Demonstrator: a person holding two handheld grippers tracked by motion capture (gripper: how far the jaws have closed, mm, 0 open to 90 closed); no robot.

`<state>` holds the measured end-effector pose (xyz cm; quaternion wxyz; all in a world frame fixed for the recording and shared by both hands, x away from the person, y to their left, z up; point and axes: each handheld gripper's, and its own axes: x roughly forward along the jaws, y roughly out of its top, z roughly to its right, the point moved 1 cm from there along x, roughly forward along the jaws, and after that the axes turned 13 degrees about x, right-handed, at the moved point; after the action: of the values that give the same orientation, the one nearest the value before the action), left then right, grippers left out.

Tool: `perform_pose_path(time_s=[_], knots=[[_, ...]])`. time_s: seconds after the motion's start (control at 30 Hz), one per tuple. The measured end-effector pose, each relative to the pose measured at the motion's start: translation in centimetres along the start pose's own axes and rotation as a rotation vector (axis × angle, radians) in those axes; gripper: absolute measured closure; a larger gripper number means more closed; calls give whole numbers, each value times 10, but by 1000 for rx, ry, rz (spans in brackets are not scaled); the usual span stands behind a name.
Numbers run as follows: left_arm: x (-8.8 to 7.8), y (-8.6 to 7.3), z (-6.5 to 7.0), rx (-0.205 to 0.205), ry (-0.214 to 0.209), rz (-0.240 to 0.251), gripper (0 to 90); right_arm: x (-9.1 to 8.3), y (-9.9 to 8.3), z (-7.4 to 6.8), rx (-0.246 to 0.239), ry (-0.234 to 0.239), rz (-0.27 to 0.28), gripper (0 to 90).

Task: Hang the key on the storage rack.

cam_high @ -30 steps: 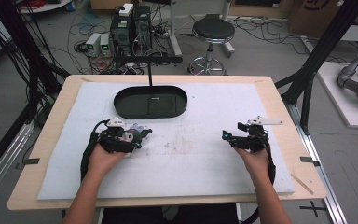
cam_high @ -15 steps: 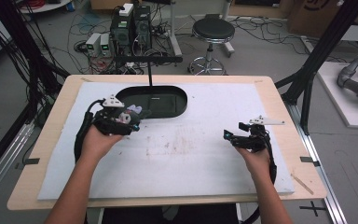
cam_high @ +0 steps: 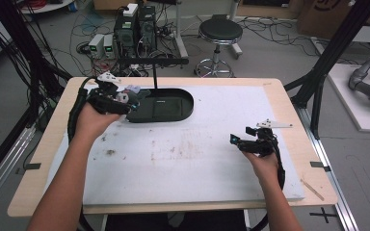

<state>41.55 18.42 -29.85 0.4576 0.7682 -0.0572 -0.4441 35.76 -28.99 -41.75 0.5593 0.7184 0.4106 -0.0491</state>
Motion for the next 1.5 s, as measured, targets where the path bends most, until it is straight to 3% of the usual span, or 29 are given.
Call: perform_pose_path(time_s=[0.13, 0.37, 0.8, 0.9, 1.5], knots=[[2, 16, -6, 15, -3, 0, 304, 0, 0, 0, 1, -2, 0, 180], [15, 35, -20, 6, 7, -7, 304, 0, 0, 1, 4, 0, -3, 180], [30, 51, -50, -50, 55, -23, 304, -1, 1, 5, 28, 17, 8, 180], [33, 53, -53, -61, 57, -3, 304, -2, 1, 5, 32, 18, 7, 180], [50, 69, -70, -77, 82, -27, 304, 0, 1, 6, 27, 21, 7, 180]])
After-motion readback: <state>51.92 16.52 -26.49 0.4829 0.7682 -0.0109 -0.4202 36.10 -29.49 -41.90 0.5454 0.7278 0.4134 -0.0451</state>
